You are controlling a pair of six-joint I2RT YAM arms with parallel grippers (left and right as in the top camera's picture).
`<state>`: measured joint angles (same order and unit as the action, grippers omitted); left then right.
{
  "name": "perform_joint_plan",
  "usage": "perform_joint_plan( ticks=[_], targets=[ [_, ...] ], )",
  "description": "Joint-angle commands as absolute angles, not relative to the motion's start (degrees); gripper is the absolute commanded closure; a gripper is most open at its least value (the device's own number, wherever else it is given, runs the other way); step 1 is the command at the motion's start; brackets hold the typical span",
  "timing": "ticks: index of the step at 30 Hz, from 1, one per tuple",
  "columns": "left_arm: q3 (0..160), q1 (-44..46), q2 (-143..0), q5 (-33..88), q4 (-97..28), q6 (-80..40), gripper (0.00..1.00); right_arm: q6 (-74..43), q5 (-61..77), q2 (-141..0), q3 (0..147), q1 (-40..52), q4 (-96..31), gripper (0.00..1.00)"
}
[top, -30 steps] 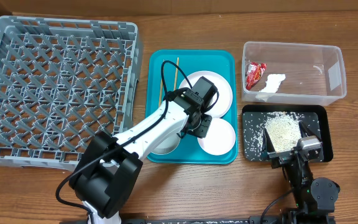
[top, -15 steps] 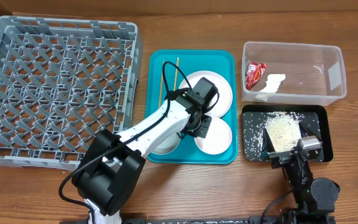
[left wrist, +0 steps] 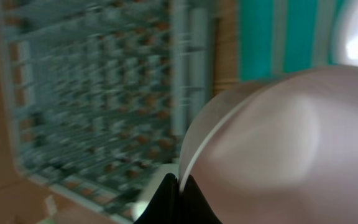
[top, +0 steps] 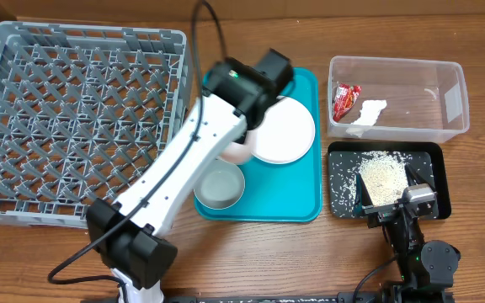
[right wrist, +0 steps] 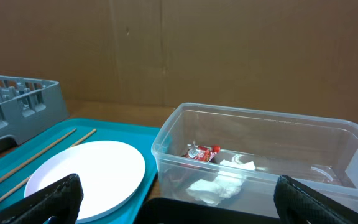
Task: Sort waste into correct bins and load items into the dishwasher
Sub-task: 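Carry the bowl with the left gripper into the dish rack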
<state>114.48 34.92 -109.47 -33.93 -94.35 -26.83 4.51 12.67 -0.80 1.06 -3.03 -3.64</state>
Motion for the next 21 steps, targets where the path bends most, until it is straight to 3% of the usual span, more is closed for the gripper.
perform_joint_plan(
  ticks=[1,6,11,21],
  targets=[
    [115.52,30.3,-108.95,-49.08,-96.84,-33.34,0.96,4.54,12.75,-0.16,0.45,-3.46,-3.27,0.0],
    [115.59,28.42,-108.95,-45.74,-96.75,-33.93,0.96,4.54,12.75,-0.16,0.45,-3.46,-3.29,0.0],
    [115.57,27.73,-108.95,-52.29,-96.82,-34.52,0.96,4.54,12.75,-0.16,0.45,-3.46,-3.29,0.0],
    [114.87,16.29,-108.97,-60.73,-96.82,-35.99,0.96,4.54,12.75,-0.16,0.45,-3.46,-3.29,0.0]
  ],
)
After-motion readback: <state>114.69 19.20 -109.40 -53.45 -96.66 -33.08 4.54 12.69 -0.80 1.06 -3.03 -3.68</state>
